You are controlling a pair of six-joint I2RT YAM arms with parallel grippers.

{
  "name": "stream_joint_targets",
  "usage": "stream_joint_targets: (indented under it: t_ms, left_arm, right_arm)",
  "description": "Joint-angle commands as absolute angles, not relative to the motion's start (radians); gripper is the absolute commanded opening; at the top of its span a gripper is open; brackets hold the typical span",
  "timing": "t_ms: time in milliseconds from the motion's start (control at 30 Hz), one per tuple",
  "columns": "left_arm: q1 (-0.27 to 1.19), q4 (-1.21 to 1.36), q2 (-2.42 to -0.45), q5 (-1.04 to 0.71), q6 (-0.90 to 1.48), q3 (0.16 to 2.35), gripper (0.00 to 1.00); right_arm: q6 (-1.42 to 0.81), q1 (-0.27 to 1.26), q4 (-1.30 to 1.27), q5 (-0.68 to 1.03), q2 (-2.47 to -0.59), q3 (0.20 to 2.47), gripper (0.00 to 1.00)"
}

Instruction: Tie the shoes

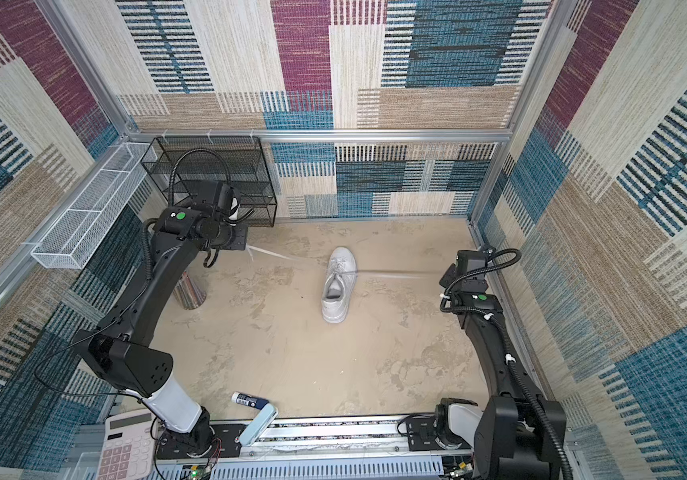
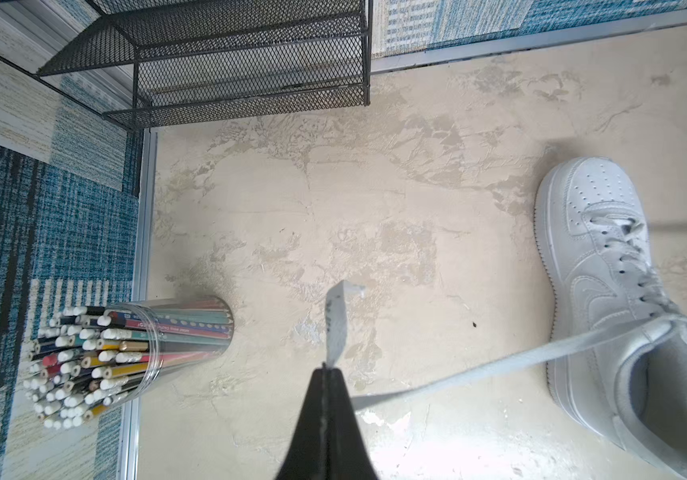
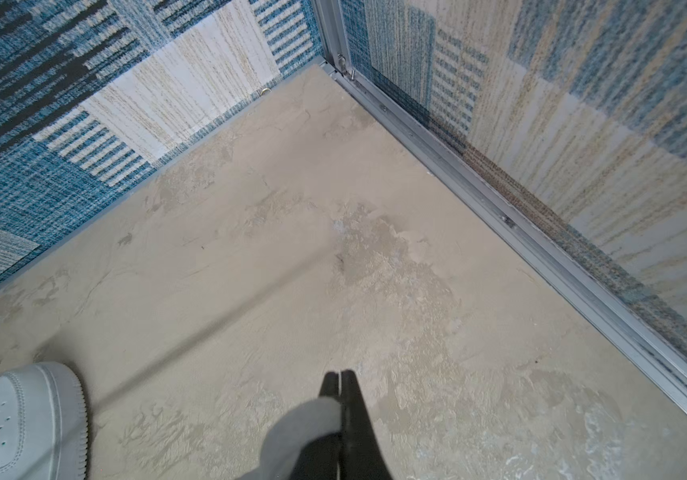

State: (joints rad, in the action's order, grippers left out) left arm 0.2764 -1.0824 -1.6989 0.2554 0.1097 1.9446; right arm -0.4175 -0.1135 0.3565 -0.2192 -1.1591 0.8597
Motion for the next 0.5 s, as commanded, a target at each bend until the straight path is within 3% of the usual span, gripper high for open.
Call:
stream_joint_targets:
  t_ms: [0, 467]
  left_arm:
    - [0.276, -1.089, -1.683, 0.284, 0.130, 1.972, 0.00]
    - [0.250, -1.091, -1.786, 0.322, 0.142, 1.889, 0.00]
  right_arm:
    - [-0.408, -0.115, 0.360, -0.234, -1.157, 0.877, 0.00]
    - [-0.409, -0.132, 0.262, -0.196, -1.286, 0.822, 0.00]
